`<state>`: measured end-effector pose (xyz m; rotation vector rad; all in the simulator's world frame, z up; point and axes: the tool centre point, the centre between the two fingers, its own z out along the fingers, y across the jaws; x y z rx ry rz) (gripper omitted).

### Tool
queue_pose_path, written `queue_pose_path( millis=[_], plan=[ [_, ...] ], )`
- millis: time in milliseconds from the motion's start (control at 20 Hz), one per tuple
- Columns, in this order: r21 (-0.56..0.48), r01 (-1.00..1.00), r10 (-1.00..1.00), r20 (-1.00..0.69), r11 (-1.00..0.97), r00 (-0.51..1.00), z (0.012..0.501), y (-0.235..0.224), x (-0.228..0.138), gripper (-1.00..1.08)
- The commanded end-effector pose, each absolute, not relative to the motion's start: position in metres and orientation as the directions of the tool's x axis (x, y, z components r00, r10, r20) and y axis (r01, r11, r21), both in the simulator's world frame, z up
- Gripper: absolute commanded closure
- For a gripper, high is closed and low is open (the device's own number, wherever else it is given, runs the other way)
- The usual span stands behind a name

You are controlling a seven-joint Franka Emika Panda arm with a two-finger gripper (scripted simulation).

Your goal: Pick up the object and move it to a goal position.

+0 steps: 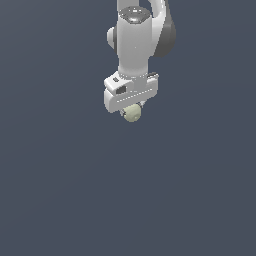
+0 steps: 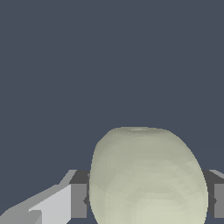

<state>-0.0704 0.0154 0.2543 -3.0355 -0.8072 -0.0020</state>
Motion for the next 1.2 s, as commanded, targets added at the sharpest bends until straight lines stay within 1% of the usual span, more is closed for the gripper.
queue_pose_path(
  millis=[0, 300, 600, 850, 1150],
  plan=[
    [-0.001, 0.497, 0.497, 0.001, -0.868, 0.868, 0.281, 0.013, -0.071, 1.08],
    [-0.001, 0.497, 0.497, 0.001, -0.868, 0.868, 0.341, 0.008, -0.069, 1.08],
    [0.0, 0.496, 0.496, 0.0, -0.868, 0.868, 0.383, 0.005, -0.067, 1.08],
    [0.0, 0.496, 0.496, 0.0, -0.868, 0.868, 0.404, 0.003, -0.065, 1.08],
    [0.0, 0.496, 0.496, 0.0, -0.868, 0.868, 0.411, 0.002, -0.063, 1.08]
  ],
)
